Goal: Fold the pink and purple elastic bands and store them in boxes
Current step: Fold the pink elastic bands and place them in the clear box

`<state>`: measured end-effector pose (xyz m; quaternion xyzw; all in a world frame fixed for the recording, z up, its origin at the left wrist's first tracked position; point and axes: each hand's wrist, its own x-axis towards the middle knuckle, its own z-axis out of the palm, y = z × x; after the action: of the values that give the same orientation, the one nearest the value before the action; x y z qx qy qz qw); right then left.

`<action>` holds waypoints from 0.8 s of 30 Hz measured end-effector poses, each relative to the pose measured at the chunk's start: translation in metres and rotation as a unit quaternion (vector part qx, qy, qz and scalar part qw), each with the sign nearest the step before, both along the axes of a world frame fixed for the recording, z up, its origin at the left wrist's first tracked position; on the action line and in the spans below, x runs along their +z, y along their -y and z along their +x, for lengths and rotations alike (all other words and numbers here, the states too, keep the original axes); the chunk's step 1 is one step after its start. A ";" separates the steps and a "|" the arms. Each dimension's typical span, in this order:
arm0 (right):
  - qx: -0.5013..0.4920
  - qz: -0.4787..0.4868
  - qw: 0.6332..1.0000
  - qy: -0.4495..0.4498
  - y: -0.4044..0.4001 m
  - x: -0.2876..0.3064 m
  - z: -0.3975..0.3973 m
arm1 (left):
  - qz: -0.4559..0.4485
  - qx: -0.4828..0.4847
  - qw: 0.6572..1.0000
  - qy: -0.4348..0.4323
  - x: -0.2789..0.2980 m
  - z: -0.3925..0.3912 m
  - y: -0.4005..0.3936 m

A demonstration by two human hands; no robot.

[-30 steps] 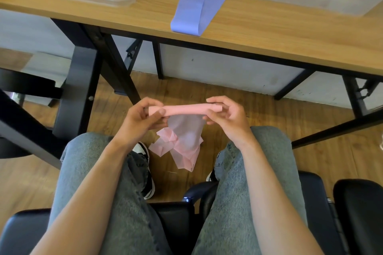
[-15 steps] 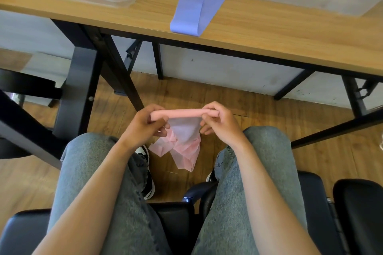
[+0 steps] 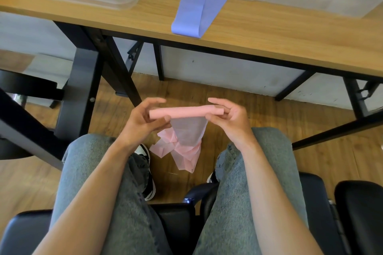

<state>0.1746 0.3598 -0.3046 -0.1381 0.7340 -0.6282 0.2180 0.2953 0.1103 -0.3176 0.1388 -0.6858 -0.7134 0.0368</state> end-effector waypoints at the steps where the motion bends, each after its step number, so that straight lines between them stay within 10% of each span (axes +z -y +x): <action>1: -0.006 0.018 1.000 -0.013 0.000 -0.002 0.000 | -0.031 0.002 1.000 0.002 -0.002 0.000 0.000; 7: 0.006 0.145 0.981 -0.128 0.007 -0.018 0.004 | -0.315 -0.026 0.949 -0.001 -0.020 -0.002 -0.004; 12: 0.047 0.117 0.990 -0.063 0.007 -0.013 0.003 | -0.372 -0.072 0.924 0.052 -0.028 -0.002 -0.006; 24: 0.002 0.019 0.999 0.042 0.006 -0.002 0.001 | -0.059 -0.063 0.993 0.084 -0.011 -0.007 -0.008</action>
<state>0.1756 0.3537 -0.3069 -0.1090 0.7354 -0.6192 0.2526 0.2881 0.1186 -0.3289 0.1520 -0.7350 -0.6583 -0.0579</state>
